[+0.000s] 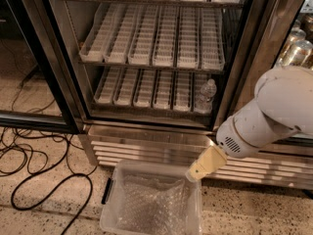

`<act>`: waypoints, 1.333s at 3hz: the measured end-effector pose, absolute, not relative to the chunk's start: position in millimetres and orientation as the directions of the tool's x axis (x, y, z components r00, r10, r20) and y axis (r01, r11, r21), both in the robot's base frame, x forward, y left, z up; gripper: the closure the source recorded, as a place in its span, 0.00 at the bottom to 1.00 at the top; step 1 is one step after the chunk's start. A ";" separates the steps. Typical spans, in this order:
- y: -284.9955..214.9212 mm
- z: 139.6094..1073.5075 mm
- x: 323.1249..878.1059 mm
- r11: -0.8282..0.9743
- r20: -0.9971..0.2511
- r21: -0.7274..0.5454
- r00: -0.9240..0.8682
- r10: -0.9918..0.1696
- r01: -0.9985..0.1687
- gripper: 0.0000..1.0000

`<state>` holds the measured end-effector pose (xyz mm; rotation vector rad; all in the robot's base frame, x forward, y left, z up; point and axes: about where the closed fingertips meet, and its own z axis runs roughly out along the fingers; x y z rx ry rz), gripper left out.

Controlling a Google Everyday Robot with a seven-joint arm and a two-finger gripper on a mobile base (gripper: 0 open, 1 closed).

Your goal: Pick water bottle from bottom shelf of fridge

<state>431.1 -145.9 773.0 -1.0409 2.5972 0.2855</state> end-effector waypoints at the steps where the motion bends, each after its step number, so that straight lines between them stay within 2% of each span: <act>1: -132.2 753.0 434.6 0.752 -0.406 0.124 -0.725 -0.557 -0.647 0.00; 2: -117.9 709.9 444.9 0.818 -0.420 0.153 -0.785 -0.454 -0.555 0.00; 3: -129.0 675.3 464.6 0.872 -0.442 0.073 -0.799 -0.407 -0.484 0.00; 4: -132.6 677.1 478.8 0.886 -0.478 0.032 -0.786 -0.392 -0.462 0.00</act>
Offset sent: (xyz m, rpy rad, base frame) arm 0.0483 0.0335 -0.1207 0.1676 -0.0229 -0.4993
